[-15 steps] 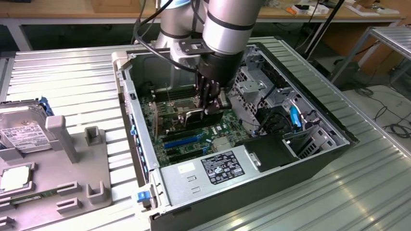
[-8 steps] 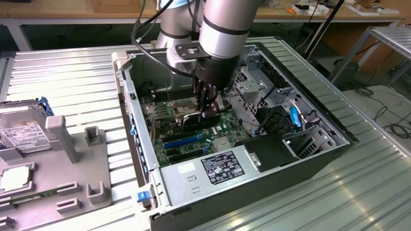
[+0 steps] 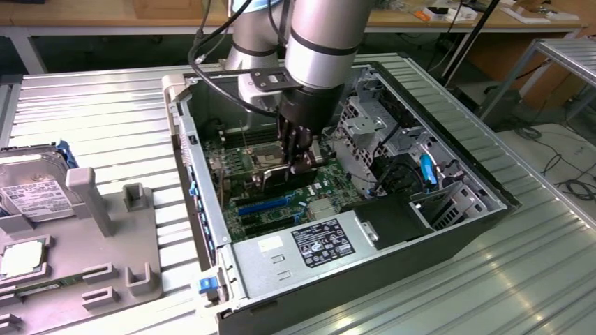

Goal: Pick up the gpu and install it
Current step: 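Insert the gpu into the slot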

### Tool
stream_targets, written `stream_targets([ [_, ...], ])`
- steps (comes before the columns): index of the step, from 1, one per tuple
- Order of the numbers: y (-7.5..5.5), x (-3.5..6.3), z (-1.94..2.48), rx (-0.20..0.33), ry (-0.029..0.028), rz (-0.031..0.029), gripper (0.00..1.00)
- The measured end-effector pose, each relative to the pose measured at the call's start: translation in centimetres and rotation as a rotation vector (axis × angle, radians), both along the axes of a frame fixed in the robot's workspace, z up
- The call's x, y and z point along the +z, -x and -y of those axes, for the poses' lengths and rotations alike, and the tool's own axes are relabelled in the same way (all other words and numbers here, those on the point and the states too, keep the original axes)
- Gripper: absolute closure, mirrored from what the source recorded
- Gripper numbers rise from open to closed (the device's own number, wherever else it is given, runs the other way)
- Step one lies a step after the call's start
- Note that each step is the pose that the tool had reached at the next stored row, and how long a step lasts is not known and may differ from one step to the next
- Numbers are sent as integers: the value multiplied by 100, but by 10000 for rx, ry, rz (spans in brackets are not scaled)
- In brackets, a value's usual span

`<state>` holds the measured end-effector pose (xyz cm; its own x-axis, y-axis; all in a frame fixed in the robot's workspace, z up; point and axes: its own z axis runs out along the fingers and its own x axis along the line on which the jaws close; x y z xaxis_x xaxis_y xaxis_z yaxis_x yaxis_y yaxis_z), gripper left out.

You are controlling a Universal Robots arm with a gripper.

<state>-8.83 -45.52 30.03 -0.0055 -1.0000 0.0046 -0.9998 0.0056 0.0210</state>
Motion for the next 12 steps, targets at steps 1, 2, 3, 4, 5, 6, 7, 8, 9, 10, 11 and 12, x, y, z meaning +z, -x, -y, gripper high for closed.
stream_targets([
  [1,1,-1,0,9,8,13,73],
  [2,1,0,0,10,10,15,73],
  [3,1,0,0,10,10,14,73],
  [4,1,0,0,11,10,14,73],
  [5,0,0,0,10,12,16,73],
  [6,0,-1,0,12,12,21,73],
  [7,0,-3,0,11,12,34,73],
  [8,1,-5,0,10,10,42,73],
  [9,1,-4,0,11,10,42,73],
  [10,1,-5,0,10,10,42,73],
  [11,1,-5,0,10,10,42,73],
  [12,1,-5,0,11,10,42,73],
])
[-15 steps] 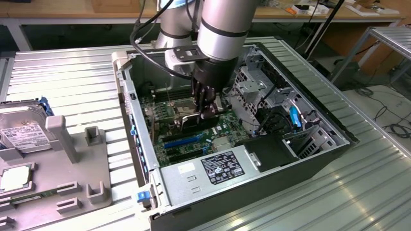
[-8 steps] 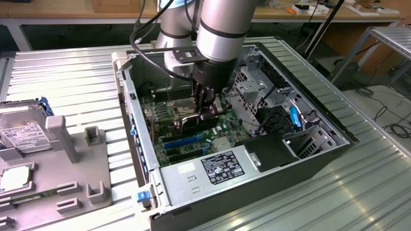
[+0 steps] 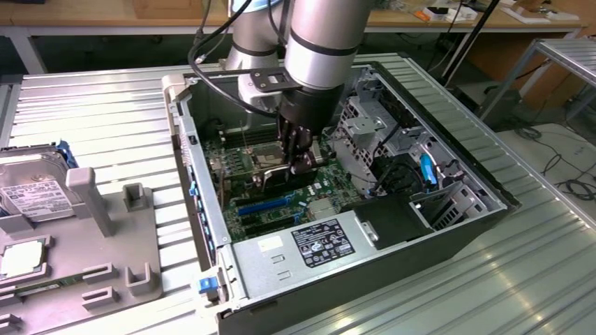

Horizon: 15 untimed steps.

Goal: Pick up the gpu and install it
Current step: 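Insert the gpu into the slot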

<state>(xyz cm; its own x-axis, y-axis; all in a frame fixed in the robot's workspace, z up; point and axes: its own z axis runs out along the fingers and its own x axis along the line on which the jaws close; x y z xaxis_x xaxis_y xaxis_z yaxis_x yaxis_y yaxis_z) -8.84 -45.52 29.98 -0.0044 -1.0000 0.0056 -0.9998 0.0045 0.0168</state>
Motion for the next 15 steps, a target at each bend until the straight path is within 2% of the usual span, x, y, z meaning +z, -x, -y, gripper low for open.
stream_targets([
  [15,101,-8,0,1,0,11,73],
])
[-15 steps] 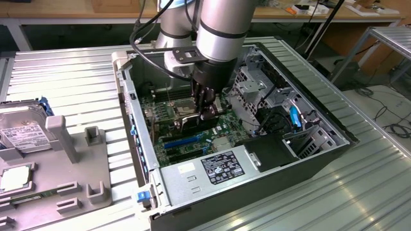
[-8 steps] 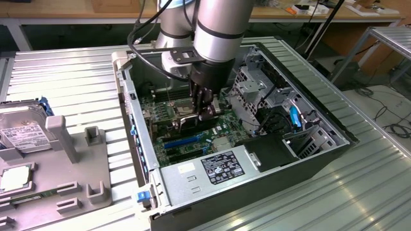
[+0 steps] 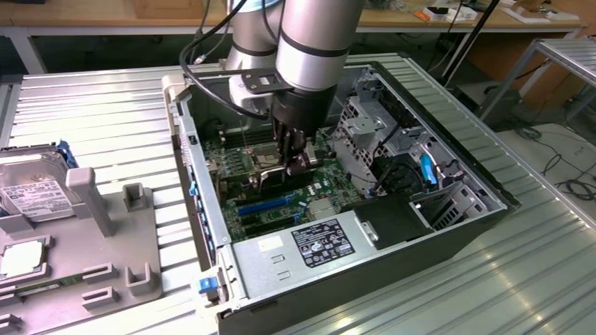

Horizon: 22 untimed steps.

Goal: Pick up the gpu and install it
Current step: 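Insert the gpu into the slot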

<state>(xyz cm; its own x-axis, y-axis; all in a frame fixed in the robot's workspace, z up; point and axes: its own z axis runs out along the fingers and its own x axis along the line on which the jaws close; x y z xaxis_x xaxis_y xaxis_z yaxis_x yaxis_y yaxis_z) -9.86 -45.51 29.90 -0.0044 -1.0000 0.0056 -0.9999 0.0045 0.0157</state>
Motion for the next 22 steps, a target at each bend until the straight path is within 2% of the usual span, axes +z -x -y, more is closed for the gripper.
stream_targets([
  [8,-12,-16,0,0,-1,0,73],
  [14,-76,-19,0,11,-1,0,73],
  [22,-69,-89,1,10,1,17,73],
])
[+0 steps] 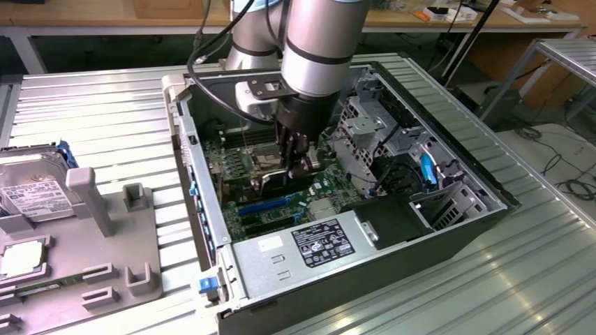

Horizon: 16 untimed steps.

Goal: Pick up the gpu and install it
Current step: 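Insert the gpu into the slot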

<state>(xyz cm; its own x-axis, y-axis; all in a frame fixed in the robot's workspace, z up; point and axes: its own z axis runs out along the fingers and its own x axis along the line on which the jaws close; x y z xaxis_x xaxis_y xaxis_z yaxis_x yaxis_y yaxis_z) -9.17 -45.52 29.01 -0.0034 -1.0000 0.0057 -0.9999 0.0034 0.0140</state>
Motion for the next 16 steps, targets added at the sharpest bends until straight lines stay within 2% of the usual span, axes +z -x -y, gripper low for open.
stream_targets([
  [8,65,-11,-1,1,-2,9,73],
  [16,83,-77,0,5,-2,35,73],
])
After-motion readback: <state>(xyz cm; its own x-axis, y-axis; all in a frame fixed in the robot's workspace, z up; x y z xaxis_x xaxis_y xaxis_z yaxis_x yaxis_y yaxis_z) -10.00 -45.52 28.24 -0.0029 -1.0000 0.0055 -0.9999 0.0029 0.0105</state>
